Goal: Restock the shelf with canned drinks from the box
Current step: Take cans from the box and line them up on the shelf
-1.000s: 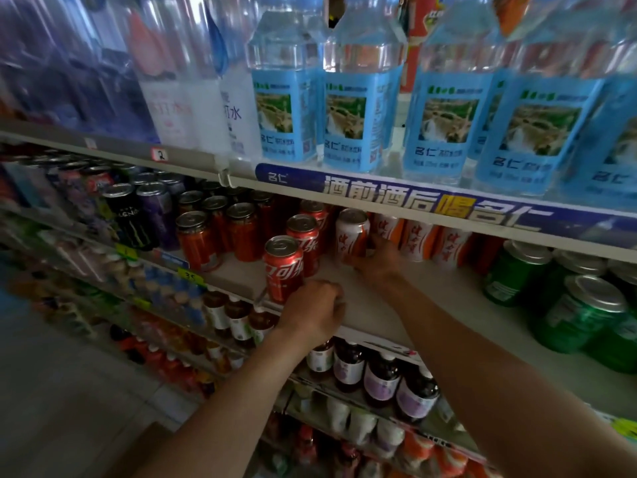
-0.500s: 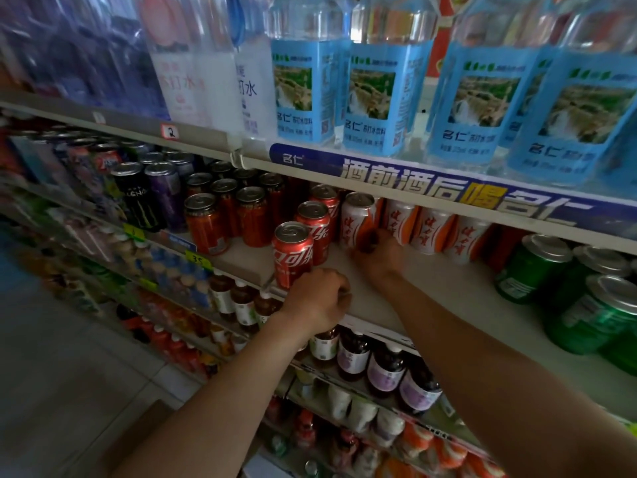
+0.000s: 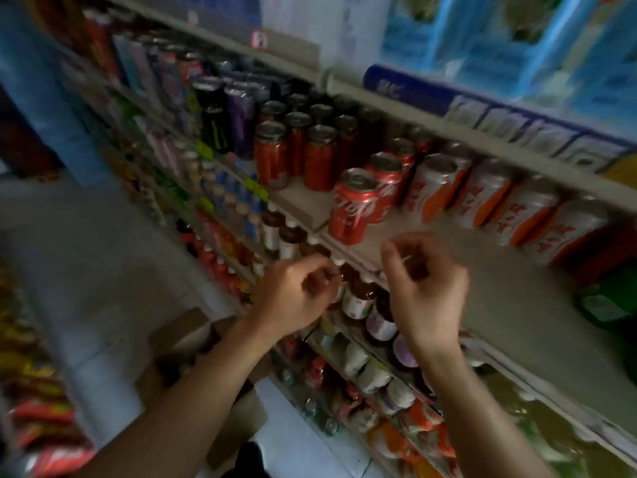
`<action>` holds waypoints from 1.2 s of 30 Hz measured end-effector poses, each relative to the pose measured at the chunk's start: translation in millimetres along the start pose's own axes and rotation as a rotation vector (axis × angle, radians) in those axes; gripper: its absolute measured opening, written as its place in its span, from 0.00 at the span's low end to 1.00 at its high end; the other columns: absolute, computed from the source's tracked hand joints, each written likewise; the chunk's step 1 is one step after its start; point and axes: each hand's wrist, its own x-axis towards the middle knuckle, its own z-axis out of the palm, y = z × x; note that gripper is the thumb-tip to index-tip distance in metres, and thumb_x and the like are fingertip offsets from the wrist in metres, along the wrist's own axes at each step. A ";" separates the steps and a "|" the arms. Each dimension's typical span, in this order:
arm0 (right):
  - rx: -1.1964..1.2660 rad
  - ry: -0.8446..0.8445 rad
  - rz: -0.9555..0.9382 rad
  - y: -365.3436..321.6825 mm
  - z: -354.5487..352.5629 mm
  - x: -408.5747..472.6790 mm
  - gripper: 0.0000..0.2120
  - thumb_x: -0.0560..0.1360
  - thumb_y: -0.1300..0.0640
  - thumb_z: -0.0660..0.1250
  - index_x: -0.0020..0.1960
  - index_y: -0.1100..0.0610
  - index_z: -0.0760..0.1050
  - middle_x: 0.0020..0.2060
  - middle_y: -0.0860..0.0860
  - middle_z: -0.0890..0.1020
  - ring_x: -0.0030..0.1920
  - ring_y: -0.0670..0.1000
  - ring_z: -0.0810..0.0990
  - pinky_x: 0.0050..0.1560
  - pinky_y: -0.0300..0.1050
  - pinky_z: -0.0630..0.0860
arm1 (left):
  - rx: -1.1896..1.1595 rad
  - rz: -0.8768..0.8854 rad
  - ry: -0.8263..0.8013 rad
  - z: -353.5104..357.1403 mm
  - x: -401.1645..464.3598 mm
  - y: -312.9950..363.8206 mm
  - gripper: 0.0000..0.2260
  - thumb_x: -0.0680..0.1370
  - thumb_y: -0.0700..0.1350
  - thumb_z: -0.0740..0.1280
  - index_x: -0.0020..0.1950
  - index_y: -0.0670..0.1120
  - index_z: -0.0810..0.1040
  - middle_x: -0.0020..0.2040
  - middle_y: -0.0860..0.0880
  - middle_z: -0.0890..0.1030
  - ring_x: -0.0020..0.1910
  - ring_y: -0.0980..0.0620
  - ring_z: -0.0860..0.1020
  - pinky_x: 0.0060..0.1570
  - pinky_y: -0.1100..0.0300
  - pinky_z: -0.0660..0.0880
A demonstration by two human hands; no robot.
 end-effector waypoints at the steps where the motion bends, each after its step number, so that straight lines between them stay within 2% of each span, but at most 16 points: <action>1: 0.080 -0.137 0.008 0.2 19.3 -22.8 0.04 0.76 0.52 0.70 0.43 0.51 0.79 0.34 0.48 0.82 0.32 0.51 0.79 0.33 0.48 0.76 | 0.028 -0.153 0.026 -6.3 -23.9 -22.7 0.05 0.75 0.51 0.70 0.46 0.50 0.81 0.36 0.54 0.82 0.35 0.59 0.80 0.36 0.61 0.78; 3: 0.164 -0.415 0.089 17.5 57.4 -58.7 0.06 0.76 0.49 0.69 0.44 0.51 0.79 0.33 0.49 0.82 0.31 0.53 0.80 0.32 0.48 0.76 | 0.103 -0.432 0.011 -14.4 -69.5 -70.4 0.08 0.73 0.53 0.69 0.46 0.51 0.81 0.35 0.52 0.82 0.35 0.57 0.81 0.38 0.59 0.79; 6: 0.082 -0.830 0.246 74.6 140.7 -119.3 0.10 0.71 0.48 0.70 0.45 0.55 0.79 0.33 0.51 0.83 0.32 0.48 0.80 0.36 0.44 0.76 | 0.210 -0.834 -0.064 -36.3 -152.5 -132.6 0.07 0.72 0.51 0.70 0.48 0.51 0.80 0.39 0.48 0.84 0.41 0.45 0.83 0.41 0.54 0.79; 8: 0.030 -0.995 0.405 112.3 192.9 -159.5 0.15 0.71 0.54 0.71 0.49 0.65 0.79 0.38 0.58 0.82 0.32 0.40 0.79 0.39 0.35 0.75 | 0.315 -1.043 -0.172 -49.5 -206.0 -169.2 0.06 0.75 0.47 0.70 0.50 0.47 0.81 0.46 0.45 0.83 0.52 0.42 0.81 0.49 0.57 0.75; 10: -0.029 -1.126 0.503 153.8 235.9 -198.1 0.11 0.70 0.70 0.72 0.51 0.73 0.77 0.39 0.65 0.80 0.30 0.34 0.76 0.36 0.24 0.68 | 0.280 -1.217 -0.234 -52.2 -250.8 -207.3 0.09 0.74 0.51 0.68 0.49 0.47 0.81 0.48 0.45 0.82 0.59 0.43 0.78 0.52 0.60 0.70; 13: -0.190 -1.205 0.501 230.4 318.6 -255.0 0.11 0.69 0.67 0.74 0.51 0.65 0.78 0.38 0.57 0.79 0.36 0.42 0.78 0.39 0.33 0.71 | 0.168 -1.400 -0.205 -34.0 -321.9 -294.4 0.21 0.70 0.57 0.70 0.57 0.45 0.80 0.56 0.42 0.83 0.61 0.43 0.78 0.56 0.56 0.71; 15: -0.274 -1.326 0.514 270.8 364.0 -279.9 0.14 0.72 0.62 0.72 0.57 0.61 0.77 0.45 0.53 0.79 0.46 0.51 0.79 0.50 0.42 0.76 | 0.109 -1.429 -0.165 -15.7 -357.5 -344.8 0.26 0.63 0.61 0.69 0.56 0.49 0.80 0.53 0.39 0.83 0.57 0.41 0.80 0.57 0.53 0.73; 17: -0.323 -1.364 0.483 322.5 419.4 -315.2 0.17 0.72 0.62 0.73 0.59 0.61 0.76 0.47 0.54 0.80 0.50 0.53 0.79 0.57 0.50 0.77 | 0.088 -1.445 -0.162 4.6 -385.8 -402.3 0.31 0.62 0.63 0.67 0.62 0.52 0.77 0.54 0.38 0.82 0.57 0.39 0.80 0.58 0.50 0.75; 19: -0.352 -1.358 0.456 366.7 465.5 -343.3 0.22 0.69 0.64 0.75 0.61 0.63 0.77 0.51 0.59 0.83 0.55 0.57 0.81 0.60 0.50 0.74 | 0.146 -1.457 -0.215 16.3 -401.6 -444.9 0.36 0.67 0.61 0.68 0.73 0.50 0.69 0.63 0.39 0.77 0.64 0.40 0.75 0.63 0.51 0.72; 21: -0.404 -1.484 0.454 422.0 519.7 -385.2 0.32 0.68 0.63 0.77 0.69 0.62 0.72 0.63 0.60 0.78 0.65 0.58 0.76 0.67 0.48 0.69 | 0.126 -1.499 -0.244 31.6 -424.2 -500.3 0.36 0.72 0.59 0.69 0.77 0.51 0.60 0.68 0.41 0.72 0.68 0.40 0.70 0.65 0.51 0.69; 24: -0.435 -1.613 0.472 484.5 578.0 -431.9 0.40 0.68 0.61 0.77 0.76 0.57 0.63 0.71 0.57 0.71 0.72 0.57 0.69 0.72 0.50 0.65 | 0.047 -1.452 -0.206 50.8 -450.6 -560.1 0.33 0.76 0.50 0.71 0.77 0.52 0.60 0.68 0.43 0.72 0.67 0.42 0.70 0.63 0.58 0.68; 28: -0.462 -1.599 0.419 566.3 625.5 -477.6 0.43 0.65 0.65 0.75 0.76 0.56 0.62 0.74 0.58 0.65 0.74 0.61 0.63 0.73 0.57 0.63 | 0.095 -1.489 -0.205 68.6 -481.4 -605.9 0.30 0.75 0.49 0.72 0.75 0.56 0.63 0.67 0.45 0.67 0.59 0.41 0.77 0.59 0.52 0.73; 31: -0.472 -1.526 0.422 589.1 642.9 -491.7 0.36 0.70 0.69 0.69 0.76 0.56 0.63 0.72 0.61 0.67 0.70 0.62 0.68 0.70 0.53 0.68 | 0.072 -1.430 -0.168 78.0 -501.1 -616.4 0.30 0.74 0.47 0.73 0.73 0.58 0.64 0.69 0.48 0.65 0.58 0.43 0.79 0.57 0.51 0.77; 34: -0.589 -1.439 0.216 597.1 651.3 -502.4 0.21 0.73 0.48 0.71 0.64 0.50 0.76 0.60 0.56 0.81 0.60 0.59 0.79 0.65 0.61 0.74 | 0.011 -1.399 -0.090 86.9 -511.2 -620.4 0.30 0.75 0.45 0.72 0.73 0.59 0.64 0.71 0.51 0.64 0.61 0.44 0.78 0.58 0.51 0.78; 35: -0.634 -1.370 0.241 601.4 652.6 -505.2 0.20 0.71 0.43 0.70 0.61 0.48 0.78 0.56 0.54 0.83 0.57 0.57 0.81 0.62 0.63 0.76 | -0.002 -1.406 -0.081 89.1 -512.0 -621.8 0.30 0.75 0.44 0.72 0.73 0.59 0.64 0.72 0.51 0.64 0.61 0.45 0.77 0.59 0.51 0.78; 36: -0.648 -1.383 0.137 603.5 653.4 -503.9 0.20 0.71 0.43 0.70 0.61 0.48 0.76 0.54 0.54 0.83 0.55 0.57 0.82 0.59 0.62 0.77 | -0.005 -1.410 -0.075 91.6 -512.2 -623.8 0.30 0.75 0.43 0.72 0.73 0.60 0.64 0.72 0.52 0.64 0.61 0.45 0.77 0.59 0.51 0.78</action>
